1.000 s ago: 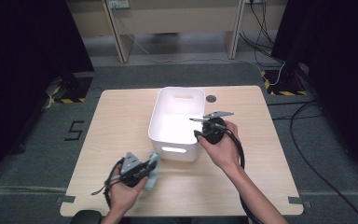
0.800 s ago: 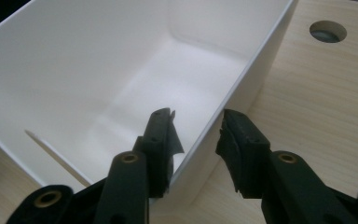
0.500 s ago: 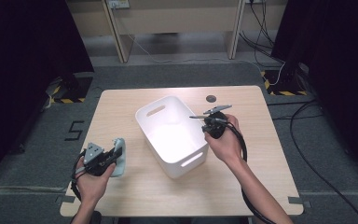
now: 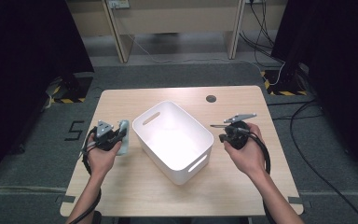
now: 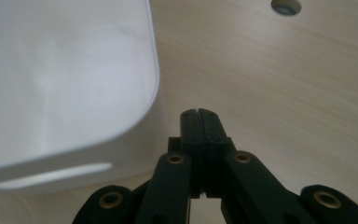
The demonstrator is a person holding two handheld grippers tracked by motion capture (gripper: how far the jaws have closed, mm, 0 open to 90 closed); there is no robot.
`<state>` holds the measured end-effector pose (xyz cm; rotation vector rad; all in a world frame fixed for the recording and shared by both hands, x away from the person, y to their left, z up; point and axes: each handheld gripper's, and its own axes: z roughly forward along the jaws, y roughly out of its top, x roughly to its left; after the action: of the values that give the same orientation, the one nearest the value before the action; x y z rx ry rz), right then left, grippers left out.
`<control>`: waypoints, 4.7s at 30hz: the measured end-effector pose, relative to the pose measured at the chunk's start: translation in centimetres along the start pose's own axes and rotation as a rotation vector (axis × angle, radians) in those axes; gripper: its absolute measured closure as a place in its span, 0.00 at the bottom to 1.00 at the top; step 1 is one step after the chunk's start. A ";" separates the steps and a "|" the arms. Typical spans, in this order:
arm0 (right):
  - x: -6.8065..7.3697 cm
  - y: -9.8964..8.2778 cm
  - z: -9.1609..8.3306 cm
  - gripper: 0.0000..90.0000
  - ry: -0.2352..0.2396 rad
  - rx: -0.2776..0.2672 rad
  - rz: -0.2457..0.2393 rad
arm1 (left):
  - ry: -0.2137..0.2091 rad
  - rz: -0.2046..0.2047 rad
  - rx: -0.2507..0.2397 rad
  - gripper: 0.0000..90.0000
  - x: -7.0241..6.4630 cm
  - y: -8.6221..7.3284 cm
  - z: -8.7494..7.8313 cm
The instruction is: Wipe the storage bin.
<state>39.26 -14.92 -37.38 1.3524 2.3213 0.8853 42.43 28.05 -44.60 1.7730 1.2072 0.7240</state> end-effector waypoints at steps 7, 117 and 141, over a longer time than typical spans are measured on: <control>1.6 -2.1 0.6 1.00 0.055 0.035 -0.030 | -0.035 0.041 0.008 0.89 -0.2 1.4 1.8; 0.8 2.0 3.6 0.79 -0.065 -0.151 0.105 | -0.134 0.187 -0.074 0.88 -8.7 -2.5 -3.8; 0.8 2.0 3.6 0.79 -0.066 -0.151 0.104 | -0.165 0.171 -0.021 0.88 -9.0 -3.9 -2.5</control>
<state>42.20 -12.23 -38.79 1.4263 2.1058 1.0093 35.39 21.12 -46.86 1.8951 0.9442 0.6705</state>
